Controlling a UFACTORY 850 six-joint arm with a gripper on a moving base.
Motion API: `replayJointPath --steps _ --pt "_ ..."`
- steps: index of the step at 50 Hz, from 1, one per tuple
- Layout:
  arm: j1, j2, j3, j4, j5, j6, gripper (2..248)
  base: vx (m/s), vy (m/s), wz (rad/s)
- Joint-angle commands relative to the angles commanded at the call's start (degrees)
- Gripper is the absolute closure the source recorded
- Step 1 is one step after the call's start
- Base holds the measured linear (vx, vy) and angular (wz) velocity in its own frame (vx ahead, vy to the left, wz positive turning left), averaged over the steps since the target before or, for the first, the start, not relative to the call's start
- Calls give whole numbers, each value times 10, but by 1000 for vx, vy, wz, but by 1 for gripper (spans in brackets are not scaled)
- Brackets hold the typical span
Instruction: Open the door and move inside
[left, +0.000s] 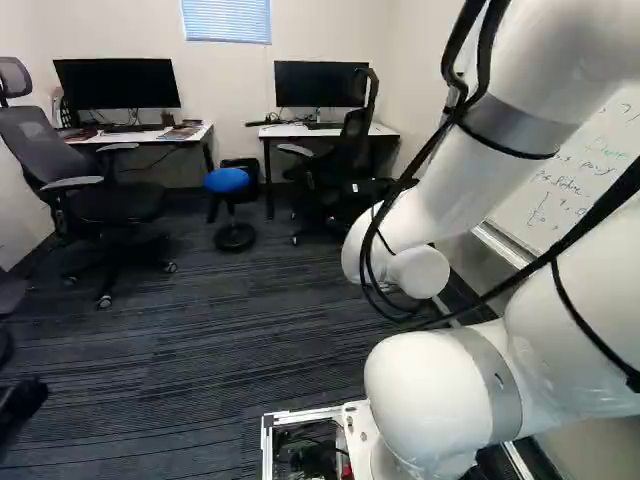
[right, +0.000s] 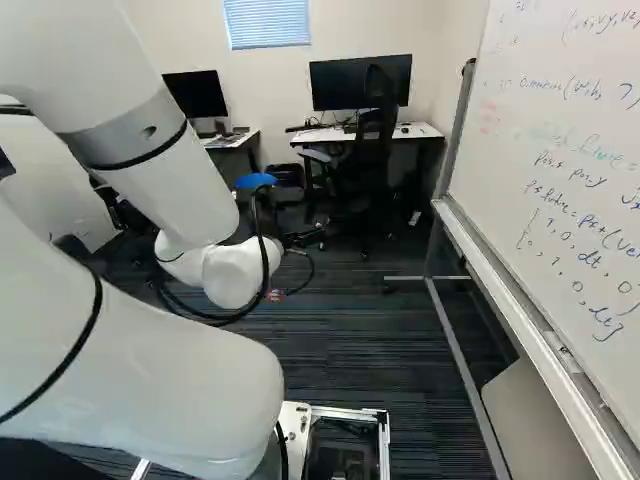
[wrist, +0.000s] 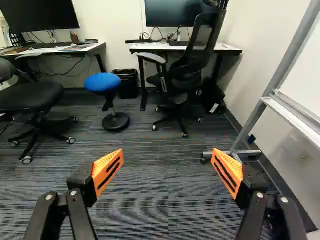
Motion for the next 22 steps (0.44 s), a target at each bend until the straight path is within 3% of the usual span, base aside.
replayJointPath --steps 22 --pt "0 0 0 0 0 0 3 -7 0 1"
